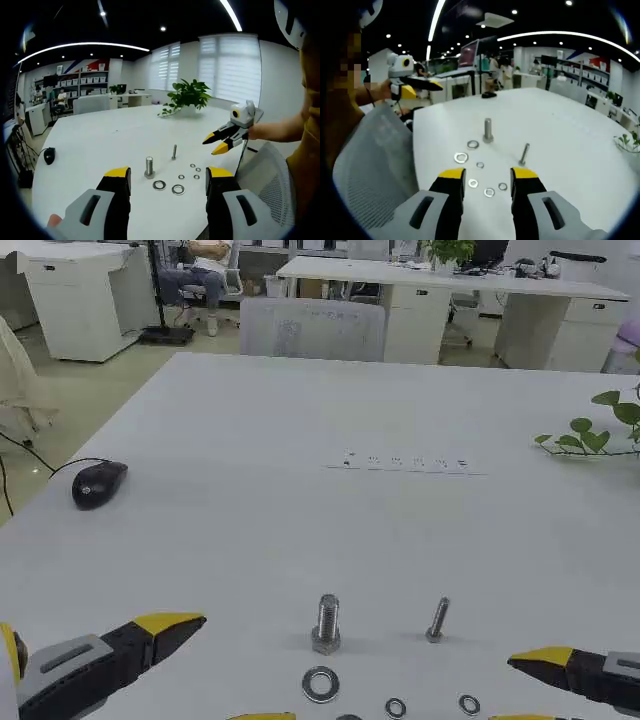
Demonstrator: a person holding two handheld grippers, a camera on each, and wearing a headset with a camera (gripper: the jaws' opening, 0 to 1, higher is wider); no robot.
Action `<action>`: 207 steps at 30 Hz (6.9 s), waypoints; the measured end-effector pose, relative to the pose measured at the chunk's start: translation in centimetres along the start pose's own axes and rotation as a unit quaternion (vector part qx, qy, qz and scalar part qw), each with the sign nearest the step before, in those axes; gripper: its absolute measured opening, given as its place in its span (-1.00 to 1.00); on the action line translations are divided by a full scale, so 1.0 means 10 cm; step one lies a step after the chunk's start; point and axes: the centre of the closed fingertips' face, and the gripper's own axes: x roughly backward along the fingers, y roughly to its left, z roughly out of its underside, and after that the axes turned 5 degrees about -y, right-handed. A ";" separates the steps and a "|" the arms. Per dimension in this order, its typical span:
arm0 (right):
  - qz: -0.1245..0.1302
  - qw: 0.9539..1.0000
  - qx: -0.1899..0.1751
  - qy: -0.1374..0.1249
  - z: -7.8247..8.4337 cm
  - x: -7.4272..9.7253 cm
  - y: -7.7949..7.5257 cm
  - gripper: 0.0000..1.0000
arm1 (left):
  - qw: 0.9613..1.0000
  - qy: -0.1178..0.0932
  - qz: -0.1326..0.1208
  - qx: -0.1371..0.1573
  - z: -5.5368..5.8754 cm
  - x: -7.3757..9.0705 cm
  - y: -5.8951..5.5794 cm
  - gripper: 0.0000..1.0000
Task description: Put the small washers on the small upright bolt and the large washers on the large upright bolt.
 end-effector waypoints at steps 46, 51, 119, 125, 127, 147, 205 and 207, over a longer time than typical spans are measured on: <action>0.016 0.998 -0.044 -0.036 0.05 0.11 0.05 -0.17 | 0.999 0.039 -0.004 -0.004 0.13 -0.08 -0.11 0.20; 0.009 0.999 -0.042 -0.034 0.04 0.08 0.05 -0.17 | 0.999 0.042 -0.004 -0.002 0.15 -0.08 -0.10 0.20; -0.214 0.891 0.247 0.314 0.79 -0.37 0.04 -0.59 | 1.000 0.002 -0.015 0.019 0.07 -0.11 -0.11 0.21; -0.214 0.894 0.232 0.319 0.80 -0.38 0.03 -0.59 | 1.000 0.000 -0.014 0.017 0.05 -0.12 -0.12 0.21; -0.216 0.893 0.231 0.321 0.81 -0.37 0.04 -0.61 | 1.000 0.001 -0.014 0.016 0.05 -0.12 -0.12 0.21; -0.221 0.878 0.246 0.347 0.83 -0.36 0.05 -0.72 | 1.000 -0.001 -0.015 0.016 0.07 -0.12 -0.10 0.20; -0.141 0.903 0.262 0.312 -0.15 -0.64 -0.67 -0.76 | 1.000 -0.006 -0.014 0.013 -0.04 -0.12 -0.19 0.21; -0.143 0.901 0.263 0.313 -0.14 -0.66 -0.68 -0.76 | 1.000 -0.005 -0.015 0.013 -0.04 -0.13 -0.19 0.21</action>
